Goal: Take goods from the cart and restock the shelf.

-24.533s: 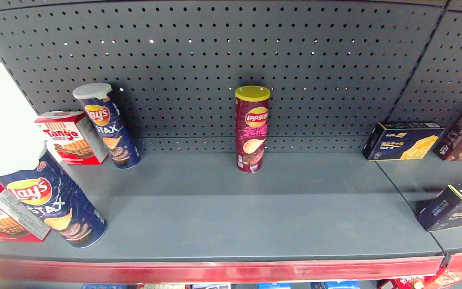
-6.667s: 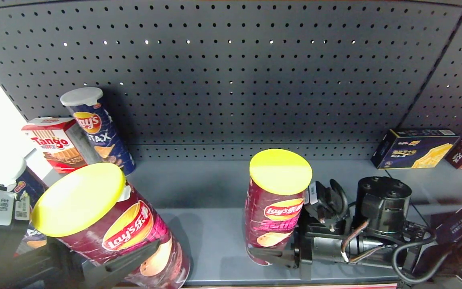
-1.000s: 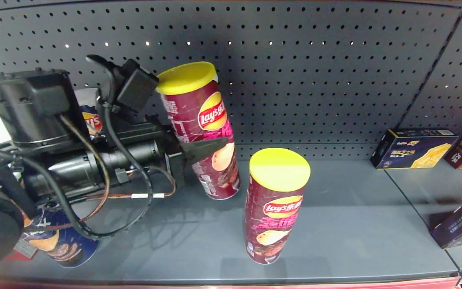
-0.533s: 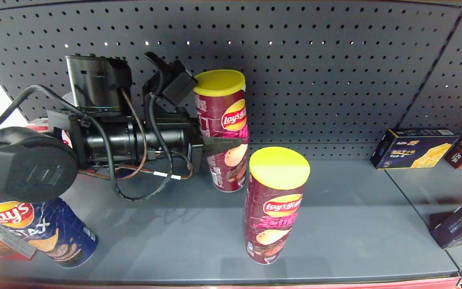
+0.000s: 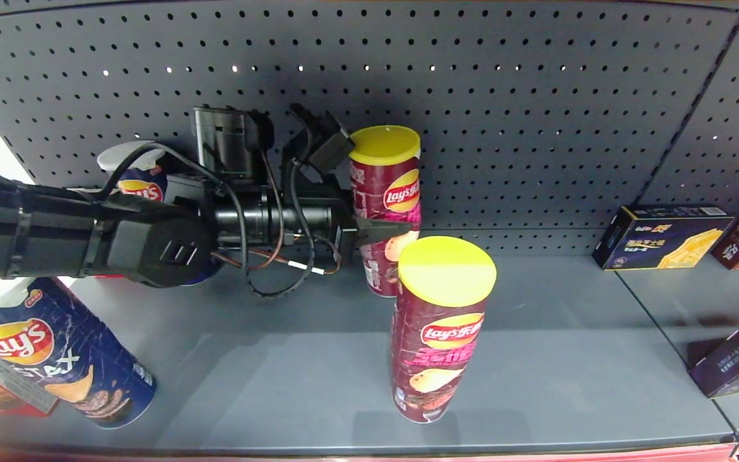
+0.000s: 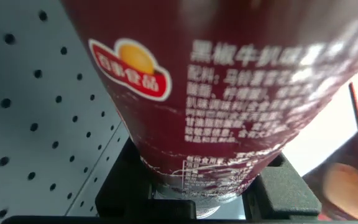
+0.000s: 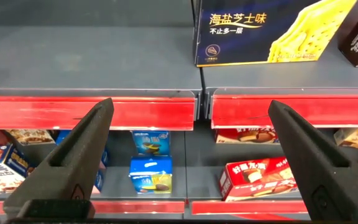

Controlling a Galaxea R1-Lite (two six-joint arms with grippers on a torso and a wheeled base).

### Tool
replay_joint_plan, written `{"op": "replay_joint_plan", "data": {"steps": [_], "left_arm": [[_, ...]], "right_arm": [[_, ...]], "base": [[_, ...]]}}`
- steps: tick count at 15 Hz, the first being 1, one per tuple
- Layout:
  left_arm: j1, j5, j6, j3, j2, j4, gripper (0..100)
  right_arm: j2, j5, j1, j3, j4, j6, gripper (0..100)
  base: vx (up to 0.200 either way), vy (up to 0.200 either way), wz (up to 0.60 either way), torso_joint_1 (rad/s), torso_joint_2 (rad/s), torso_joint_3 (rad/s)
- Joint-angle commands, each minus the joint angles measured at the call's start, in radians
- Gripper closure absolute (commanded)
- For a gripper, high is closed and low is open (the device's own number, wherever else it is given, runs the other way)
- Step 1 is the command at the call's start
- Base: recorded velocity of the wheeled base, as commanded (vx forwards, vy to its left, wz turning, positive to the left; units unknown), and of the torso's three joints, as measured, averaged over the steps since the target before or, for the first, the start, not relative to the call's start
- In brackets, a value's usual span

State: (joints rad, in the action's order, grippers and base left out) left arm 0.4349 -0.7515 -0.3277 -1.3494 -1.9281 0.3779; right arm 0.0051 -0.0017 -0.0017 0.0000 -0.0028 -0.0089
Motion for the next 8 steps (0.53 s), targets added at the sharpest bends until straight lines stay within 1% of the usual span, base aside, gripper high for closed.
{"op": "replay_joint_plan", "data": {"steps": [1, 2, 3, 5, 8], "left_arm": [[-0.001, 0.000, -0.033, -0.059, -0.060, -0.039, 100], [-0.002, 0.000, -0.056, -0.090, -0.074, -0.066, 100], [-0.001, 0.000, -0.064, -0.123, -0.091, -0.082, 100], [-0.001, 0.000, -0.067, -0.140, -0.108, -0.082, 100], [-0.002, -0.002, -0.068, -0.137, -0.114, -0.082, 100]], "right_arm": [[0.001, 0.000, 0.000, 0.000, 0.000, 0.000, 0], [0.001, 0.000, 0.000, 0.000, 0.000, 0.000, 0], [0.001, 0.000, 0.000, 0.000, 0.000, 0.000, 0], [0.001, 0.000, 0.000, 0.000, 0.000, 0.000, 0], [0.001, 0.000, 0.000, 0.000, 0.000, 0.000, 0]], "base": [[0.000, 0.000, 0.00, 0.000, 0.00, 0.000], [0.000, 0.000, 0.00, 0.000, 0.00, 0.000], [0.000, 0.000, 0.00, 0.000, 0.00, 0.000], [0.000, 0.000, 0.00, 0.000, 0.00, 0.000], [0.000, 0.000, 0.00, 0.000, 0.00, 0.000]]}}
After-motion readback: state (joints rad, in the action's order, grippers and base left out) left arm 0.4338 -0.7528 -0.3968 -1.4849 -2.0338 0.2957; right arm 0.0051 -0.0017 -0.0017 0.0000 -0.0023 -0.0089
